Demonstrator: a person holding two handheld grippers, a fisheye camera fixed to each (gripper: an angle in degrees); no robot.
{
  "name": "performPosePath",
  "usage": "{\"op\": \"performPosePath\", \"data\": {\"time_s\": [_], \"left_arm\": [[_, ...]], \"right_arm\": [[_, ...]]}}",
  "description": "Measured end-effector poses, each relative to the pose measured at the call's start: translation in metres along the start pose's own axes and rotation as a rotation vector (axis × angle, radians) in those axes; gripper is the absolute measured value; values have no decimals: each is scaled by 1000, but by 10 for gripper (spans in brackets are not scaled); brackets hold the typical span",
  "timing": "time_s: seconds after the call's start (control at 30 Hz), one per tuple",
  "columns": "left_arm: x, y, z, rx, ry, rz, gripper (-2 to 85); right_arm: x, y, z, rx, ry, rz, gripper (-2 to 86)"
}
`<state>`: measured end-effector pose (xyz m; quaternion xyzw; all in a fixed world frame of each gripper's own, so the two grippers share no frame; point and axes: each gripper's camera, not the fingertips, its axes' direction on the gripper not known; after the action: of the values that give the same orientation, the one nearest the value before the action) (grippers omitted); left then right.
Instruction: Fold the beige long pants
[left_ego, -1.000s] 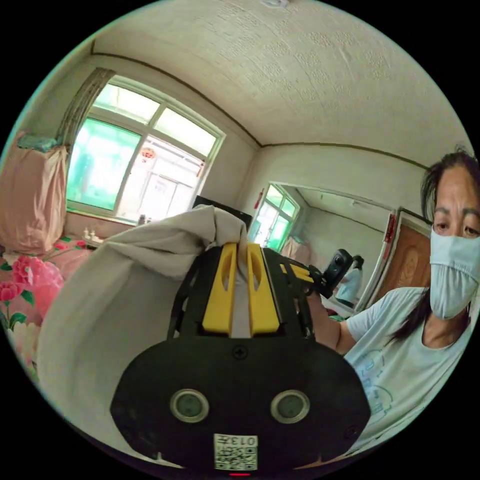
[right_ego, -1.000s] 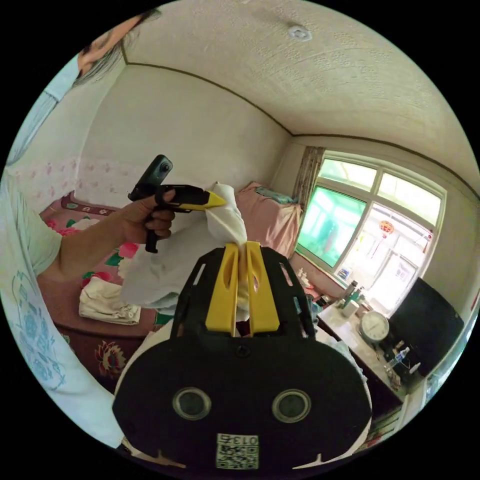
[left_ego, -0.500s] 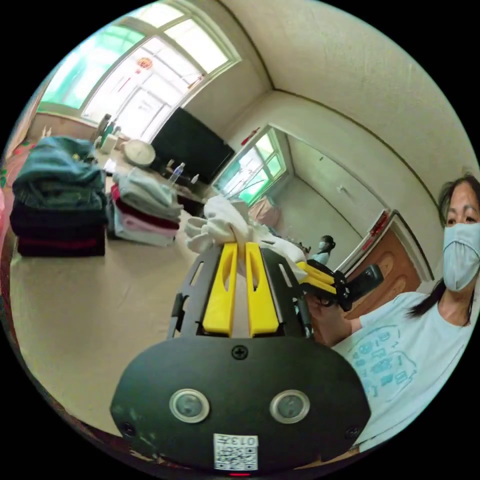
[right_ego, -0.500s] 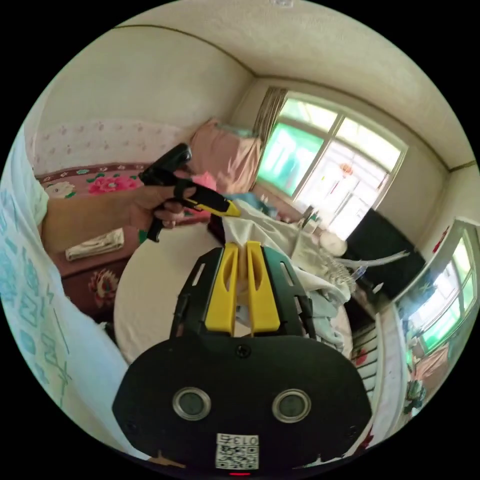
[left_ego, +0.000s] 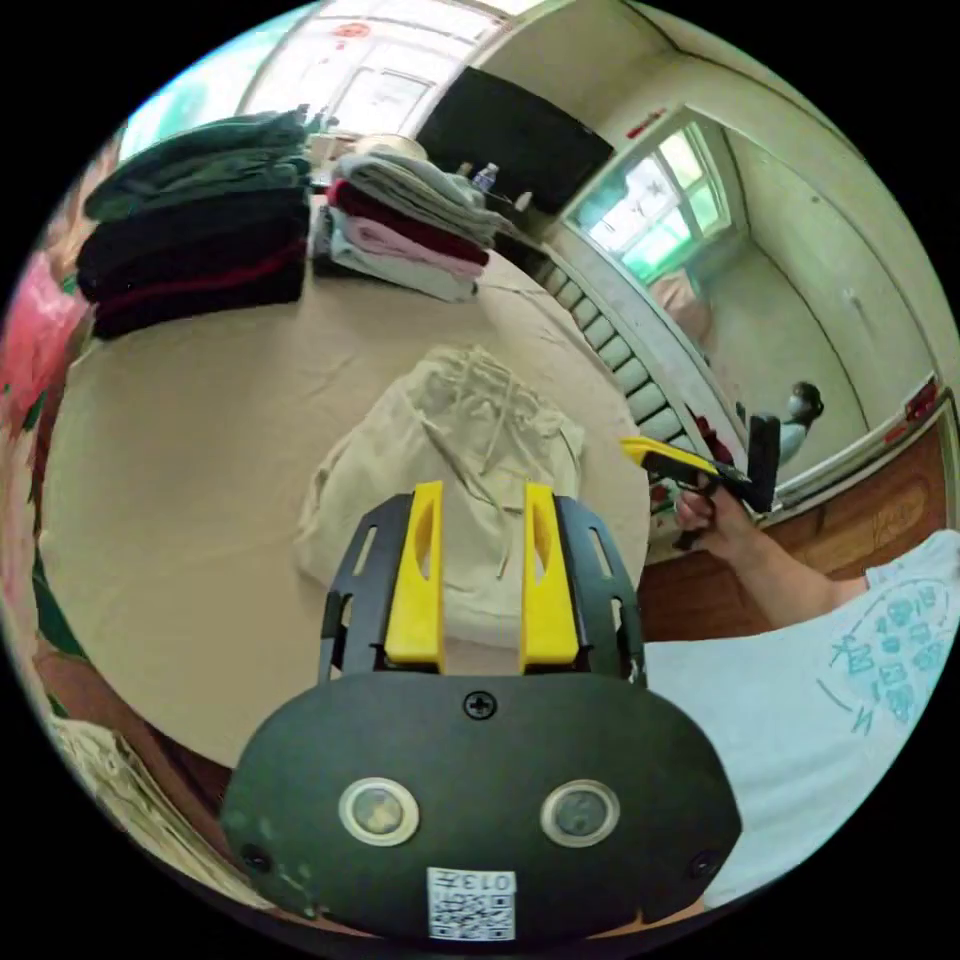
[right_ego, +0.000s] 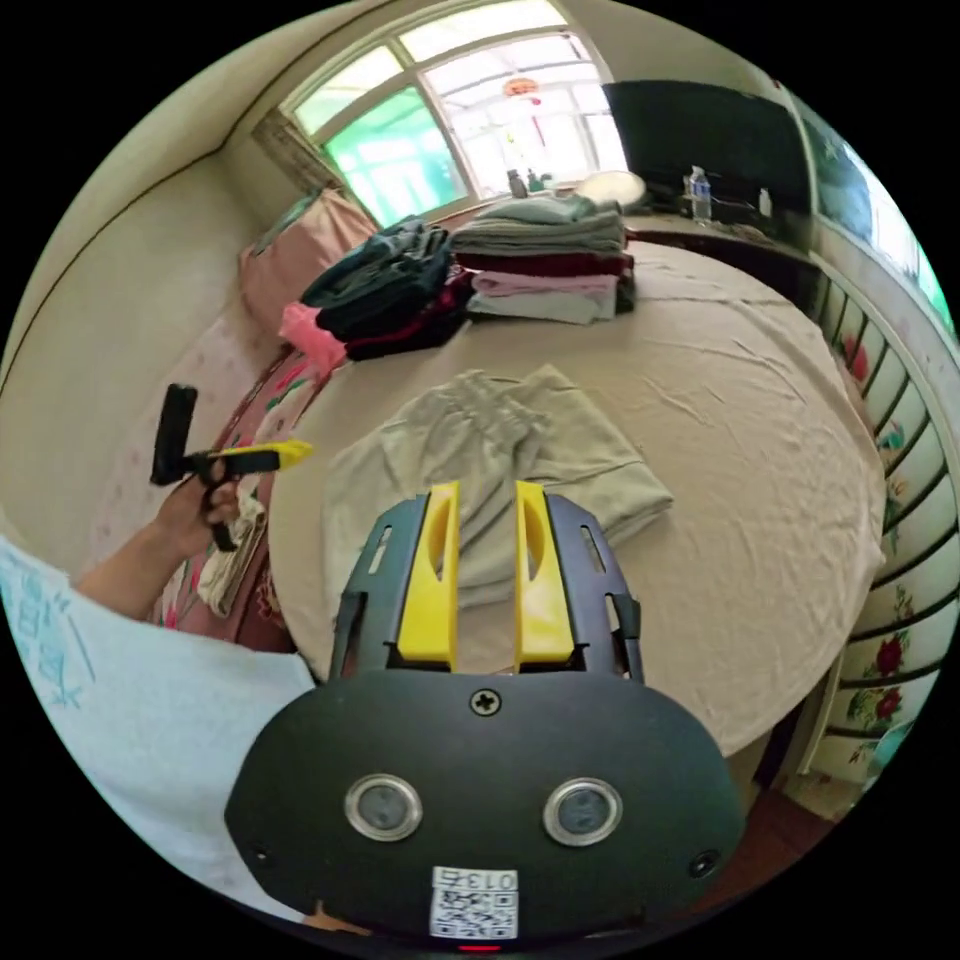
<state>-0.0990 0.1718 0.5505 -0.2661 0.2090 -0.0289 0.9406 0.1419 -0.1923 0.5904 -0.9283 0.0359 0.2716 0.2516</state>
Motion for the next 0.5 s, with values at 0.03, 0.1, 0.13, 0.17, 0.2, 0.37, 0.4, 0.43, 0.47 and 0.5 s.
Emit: {"op": "performPosePath", "data": {"time_s": [0.03, 0.1, 0.13, 0.17, 0.2, 0.37, 0.4, 0.43, 0.47, 0.5], "left_arm": [[12, -8, 13, -27, 10, 30, 107], [48, -36, 61, -89, 8, 80, 105], [52, -42, 71, -95, 2, 72, 107], [59, -54, 88, -110, -6, 54, 114], [65, -67, 103, -129, -23, 39, 126], [83, -114, 139, -152, -41, -25, 166], [88, -123, 151, -196, -63, -23, 154], [90, -126, 158, -218, -87, -26, 148], [91, -130, 166, -240, -138, -34, 122], [93, -131, 167, -243, -225, -27, 97]], "right_arm": [[19, -10, 14, -15, -7, 27, 66], [38, -26, 38, -25, -6, 51, 65], [44, -36, 55, -42, 9, 34, 66], [46, -40, 64, -56, 25, 18, 67], [50, -47, 82, -98, 47, 2, 69], [71, -61, 118, -170, -12, -17, 72], [76, -61, 124, -189, -30, -24, 71], [79, -61, 130, -203, -50, -25, 70], [81, -61, 133, -210, -53, -29, 69], [82, -59, 137, -219, -45, -39, 70]]}}
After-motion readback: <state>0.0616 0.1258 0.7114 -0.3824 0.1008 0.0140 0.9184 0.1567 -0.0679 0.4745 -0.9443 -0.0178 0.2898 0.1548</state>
